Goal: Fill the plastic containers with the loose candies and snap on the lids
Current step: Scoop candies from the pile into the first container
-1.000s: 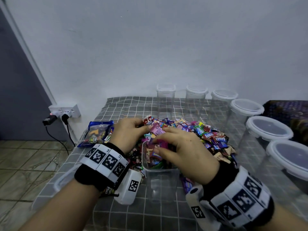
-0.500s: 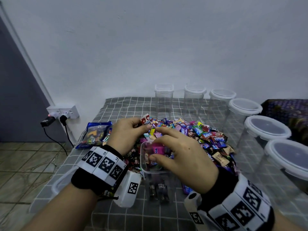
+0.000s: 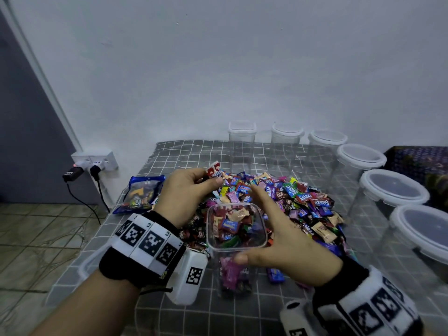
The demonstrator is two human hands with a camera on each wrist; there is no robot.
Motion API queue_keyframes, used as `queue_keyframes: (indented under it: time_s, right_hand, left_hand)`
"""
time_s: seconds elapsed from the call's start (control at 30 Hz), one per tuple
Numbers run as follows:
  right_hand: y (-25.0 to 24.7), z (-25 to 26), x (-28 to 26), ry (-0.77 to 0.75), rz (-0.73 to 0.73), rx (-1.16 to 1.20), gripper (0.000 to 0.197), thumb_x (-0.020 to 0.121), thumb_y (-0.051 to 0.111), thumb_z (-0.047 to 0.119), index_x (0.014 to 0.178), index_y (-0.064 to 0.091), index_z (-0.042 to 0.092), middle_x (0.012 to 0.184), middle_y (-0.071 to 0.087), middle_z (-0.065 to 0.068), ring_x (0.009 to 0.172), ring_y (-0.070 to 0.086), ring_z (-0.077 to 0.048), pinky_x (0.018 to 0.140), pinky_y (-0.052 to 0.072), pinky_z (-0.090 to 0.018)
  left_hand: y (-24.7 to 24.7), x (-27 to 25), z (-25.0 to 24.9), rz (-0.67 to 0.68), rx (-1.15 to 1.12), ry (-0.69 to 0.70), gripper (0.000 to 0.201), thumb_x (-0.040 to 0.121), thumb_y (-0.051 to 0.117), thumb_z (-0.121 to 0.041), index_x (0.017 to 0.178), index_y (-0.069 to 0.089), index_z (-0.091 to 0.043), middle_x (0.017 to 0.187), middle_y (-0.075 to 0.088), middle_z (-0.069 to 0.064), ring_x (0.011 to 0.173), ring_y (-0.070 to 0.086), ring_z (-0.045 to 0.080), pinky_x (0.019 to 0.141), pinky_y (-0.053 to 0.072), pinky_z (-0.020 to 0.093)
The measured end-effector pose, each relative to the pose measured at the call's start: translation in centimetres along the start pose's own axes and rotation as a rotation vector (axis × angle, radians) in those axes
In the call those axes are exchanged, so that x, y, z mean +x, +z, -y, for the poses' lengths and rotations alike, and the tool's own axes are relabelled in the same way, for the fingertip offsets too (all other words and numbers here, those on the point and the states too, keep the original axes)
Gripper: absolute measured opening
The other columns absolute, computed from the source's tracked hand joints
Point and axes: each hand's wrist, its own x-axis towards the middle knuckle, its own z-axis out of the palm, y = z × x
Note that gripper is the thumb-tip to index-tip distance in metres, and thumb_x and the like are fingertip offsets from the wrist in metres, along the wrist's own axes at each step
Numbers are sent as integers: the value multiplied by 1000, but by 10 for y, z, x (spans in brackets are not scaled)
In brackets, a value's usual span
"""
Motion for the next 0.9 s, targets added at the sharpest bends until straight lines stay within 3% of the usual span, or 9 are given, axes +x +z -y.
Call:
queue_keyframes:
  time_s: [0.13, 0.23, 0.4, 0.5, 0.57, 0.67, 0.77, 0.83, 0.9]
  right_hand:
    - [5, -13, 2, 88, 70, 45, 117, 68, 83, 24, 141, -6, 42, 128, 30, 35, 115, 32, 29, 88, 31, 4]
    - [8, -16, 6, 87, 6, -33, 111, 66, 84, 31, 144, 5, 37, 129, 42, 16, 120, 43, 6, 91, 38, -5]
    - [6, -21, 14, 52, -102, -50, 108, 65, 85, 32, 145, 12, 25, 123, 52, 13, 113, 51, 4, 99, 43, -22]
    - [4, -20, 19, 46, -121, -92, 109, 65, 85, 32, 146, 12, 24, 115, 49, 21, 109, 52, 3, 95, 41, -15]
    - [2, -20, 22, 51, -121, -110, 108, 66, 84, 32, 146, 12, 24, 112, 47, 24, 111, 51, -1, 96, 41, -18]
    - [-1, -24, 26, 47, -133, -126, 110, 66, 84, 35, 146, 10, 25, 119, 46, 15, 115, 48, -3, 98, 40, -20]
    - [-5, -29, 33, 41, -129, -121, 108, 65, 84, 38, 145, 13, 25, 131, 46, 9, 120, 47, -6, 102, 40, -25]
    - [-8, -32, 38, 35, -126, -98, 97, 65, 84, 35, 137, 19, 32, 124, 49, 17, 116, 50, 0, 99, 41, -22]
    - [-11, -33, 41, 26, -124, -70, 92, 66, 84, 31, 132, 21, 36, 118, 51, 24, 110, 52, 7, 97, 42, -18]
  left_hand:
    - [2, -5, -15, 4, -65, 45, 9, 80, 71, -15, 74, 72, -8, 69, 71, 7, 67, 64, 16, 72, 54, 44]
    - [5, -11, -28, 26, -118, 74, 5, 80, 70, -13, 77, 72, -9, 68, 71, 1, 67, 66, 13, 69, 54, 34]
    - [7, -16, -42, 69, -198, 111, 21, 69, 70, -24, 83, 73, -8, 80, 73, 10, 80, 70, 25, 80, 55, 41]
    - [11, -16, -45, 95, -203, 113, 11, 74, 70, -15, 83, 73, -10, 80, 74, 7, 77, 69, 17, 78, 56, 36]
    - [15, -14, -44, 112, -195, 119, 9, 79, 68, -7, 85, 73, -10, 79, 74, 5, 75, 68, 14, 76, 56, 34]
    - [18, -13, -45, 157, -154, 124, 12, 80, 68, -4, 84, 73, -15, 75, 74, 0, 72, 68, 10, 69, 56, 24]
    - [22, -8, -42, 203, -66, 108, 12, 80, 70, -7, 88, 74, -14, 83, 74, 7, 80, 71, 20, 79, 58, 35]
    - [24, -4, -39, 236, 26, 101, 13, 80, 71, -11, 92, 73, -15, 86, 74, 9, 84, 71, 26, 82, 55, 47]
    - [26, 0, -35, 241, 171, 139, 14, 80, 73, -16, 93, 73, -22, 85, 74, 2, 83, 70, 19, 81, 55, 46]
